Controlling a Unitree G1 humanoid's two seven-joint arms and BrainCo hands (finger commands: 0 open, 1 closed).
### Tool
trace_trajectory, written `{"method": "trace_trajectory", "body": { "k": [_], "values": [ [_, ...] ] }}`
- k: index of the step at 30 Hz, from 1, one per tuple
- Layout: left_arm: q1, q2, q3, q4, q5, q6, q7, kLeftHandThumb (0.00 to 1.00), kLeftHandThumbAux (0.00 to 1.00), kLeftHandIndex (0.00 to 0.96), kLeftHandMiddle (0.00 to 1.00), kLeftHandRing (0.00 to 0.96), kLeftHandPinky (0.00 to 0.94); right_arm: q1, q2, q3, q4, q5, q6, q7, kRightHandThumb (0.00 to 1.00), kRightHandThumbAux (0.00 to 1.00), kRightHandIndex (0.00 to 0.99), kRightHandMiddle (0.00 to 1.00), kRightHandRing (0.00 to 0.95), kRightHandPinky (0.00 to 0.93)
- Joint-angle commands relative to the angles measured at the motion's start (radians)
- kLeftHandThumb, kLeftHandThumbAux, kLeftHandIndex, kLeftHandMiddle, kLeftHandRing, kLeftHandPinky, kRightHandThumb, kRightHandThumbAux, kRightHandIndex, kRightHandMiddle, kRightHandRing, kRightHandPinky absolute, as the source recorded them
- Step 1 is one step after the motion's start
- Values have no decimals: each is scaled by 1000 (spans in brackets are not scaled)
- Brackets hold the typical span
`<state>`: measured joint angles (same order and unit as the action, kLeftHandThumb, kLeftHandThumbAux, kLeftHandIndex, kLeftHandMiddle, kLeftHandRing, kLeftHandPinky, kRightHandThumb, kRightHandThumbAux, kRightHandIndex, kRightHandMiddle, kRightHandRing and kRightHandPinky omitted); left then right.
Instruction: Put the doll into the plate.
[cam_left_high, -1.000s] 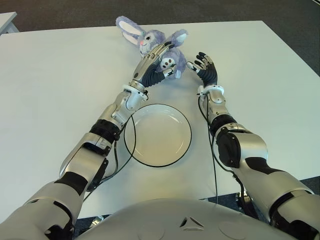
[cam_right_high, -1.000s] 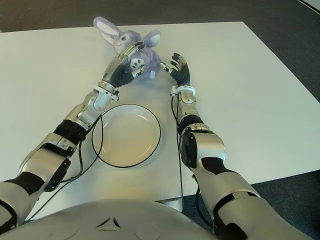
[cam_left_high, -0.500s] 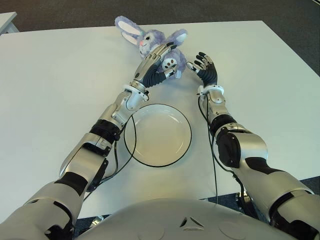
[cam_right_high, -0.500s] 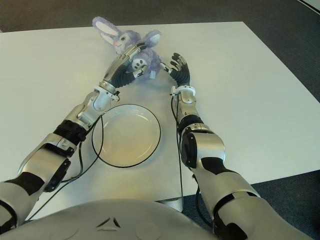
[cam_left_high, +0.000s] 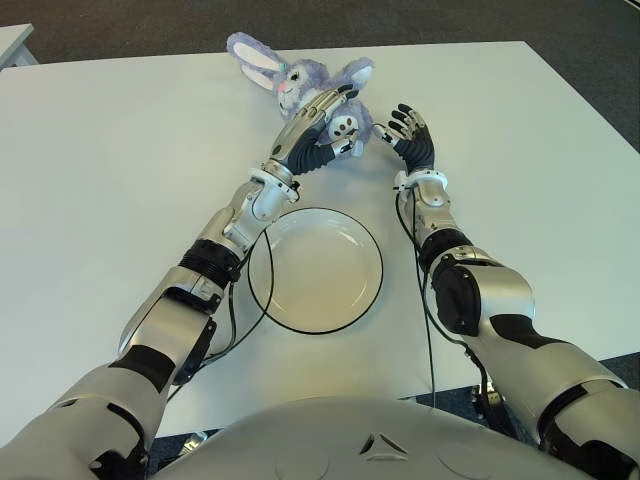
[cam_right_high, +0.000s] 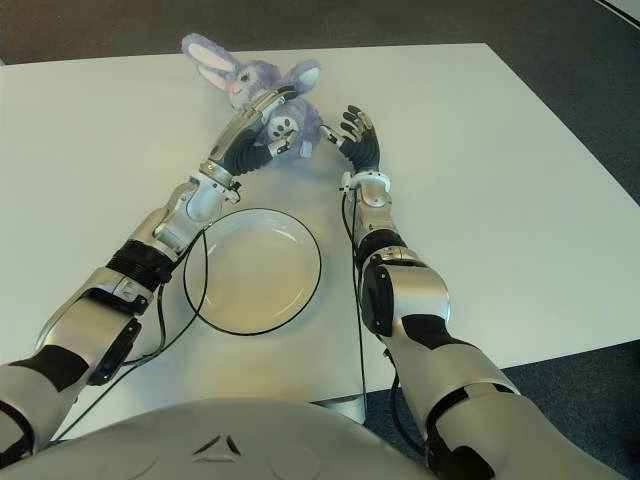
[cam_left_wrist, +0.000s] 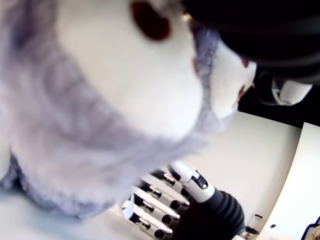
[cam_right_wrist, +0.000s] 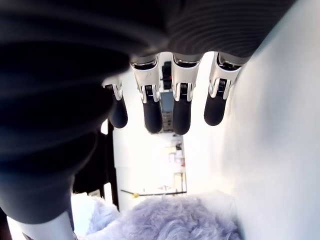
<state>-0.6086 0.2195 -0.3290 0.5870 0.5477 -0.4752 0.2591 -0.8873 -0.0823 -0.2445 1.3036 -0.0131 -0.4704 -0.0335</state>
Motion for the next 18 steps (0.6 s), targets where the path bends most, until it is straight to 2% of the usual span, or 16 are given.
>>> {"method": "trace_trajectory", "body": {
  "k": [1,9,13,18],
  "values": [
    [22,-3,-3,-8,-2,11,-22,465,217,0,0,0,13,23,13,0,26,2,29,-2,28,783,135,157,144,147],
    [13,-7,-6,-7,8,18,-13,462,229,0,0,0,44,21,13,1,26,2,33,1,12,776,130,146,136,136],
    [7,-8,-11,-2,21,26,-8,445,227,0,0,0,8,21,12,3,26,-1,32,-1,0,778,127,144,134,137],
    [1,-2,-18,4,40,27,2,439,230,0,0,0,32,20,12,8,26,-6,31,-5,0,776,128,144,132,130]
  ]
}}
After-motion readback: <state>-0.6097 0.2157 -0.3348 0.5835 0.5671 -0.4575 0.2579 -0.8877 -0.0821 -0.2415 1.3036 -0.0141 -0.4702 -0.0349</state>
